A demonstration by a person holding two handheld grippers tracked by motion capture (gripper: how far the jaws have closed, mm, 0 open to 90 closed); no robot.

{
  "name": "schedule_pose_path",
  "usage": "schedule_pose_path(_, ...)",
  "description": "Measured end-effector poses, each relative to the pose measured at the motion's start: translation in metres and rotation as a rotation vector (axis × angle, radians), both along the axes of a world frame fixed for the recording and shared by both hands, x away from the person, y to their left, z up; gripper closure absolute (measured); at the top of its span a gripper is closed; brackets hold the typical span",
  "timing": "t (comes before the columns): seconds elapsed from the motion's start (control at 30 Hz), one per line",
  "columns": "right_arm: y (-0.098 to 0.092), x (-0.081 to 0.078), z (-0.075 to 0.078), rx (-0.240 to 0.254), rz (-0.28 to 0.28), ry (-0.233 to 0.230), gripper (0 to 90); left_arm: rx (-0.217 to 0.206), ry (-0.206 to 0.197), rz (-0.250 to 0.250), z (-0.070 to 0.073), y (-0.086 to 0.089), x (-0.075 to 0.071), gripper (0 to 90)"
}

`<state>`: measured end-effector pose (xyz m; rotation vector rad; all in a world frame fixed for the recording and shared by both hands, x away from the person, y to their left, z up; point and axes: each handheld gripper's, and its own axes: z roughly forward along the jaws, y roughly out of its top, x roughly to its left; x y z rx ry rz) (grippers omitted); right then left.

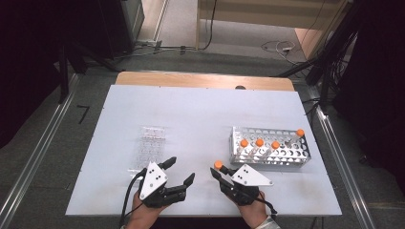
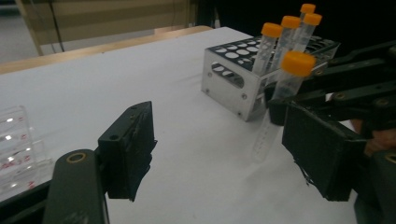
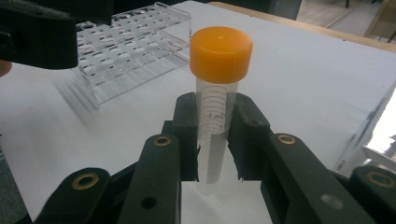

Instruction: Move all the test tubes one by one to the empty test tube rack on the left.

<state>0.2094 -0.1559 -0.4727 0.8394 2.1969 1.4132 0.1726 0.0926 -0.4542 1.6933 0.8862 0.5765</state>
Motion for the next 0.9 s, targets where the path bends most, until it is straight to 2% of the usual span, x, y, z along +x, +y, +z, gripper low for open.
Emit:
schedule_pose_path(0.27,0.018,-0.002,-0.003,-0.009,0.043,0.009,71.6,-0.007,-0.005,-0.057,0.003,-0.013,0.002,31.1)
schedule_pose_path(0.4,0.024,-0.004,-0.002,-0.006,0.063,0.009,71.6,-0.008,-0.009,-0.085,0.004,-0.019,0.002,38.1)
schedule_pose_path(0.43,0.026,-0.005,-0.001,-0.004,0.071,0.008,71.6,-0.011,-0.014,-0.1,0.005,-0.022,0.002,43.2)
schedule_pose_path(0.5,0.027,-0.006,-0.001,-0.004,0.078,0.008,71.6,-0.01,-0.016,-0.104,0.005,-0.023,0.002,45.7)
schedule_pose_path(0.63,0.029,-0.009,0.001,-0.001,0.092,0.004,71.6,0.0,-0.021,-0.123,0.005,-0.027,0.003,56.6)
schedule_pose_path(0.9,0.03,-0.01,0.002,0.0,0.098,0.004,71.6,0.015,-0.019,-0.119,0.002,-0.031,0.005,65.5)
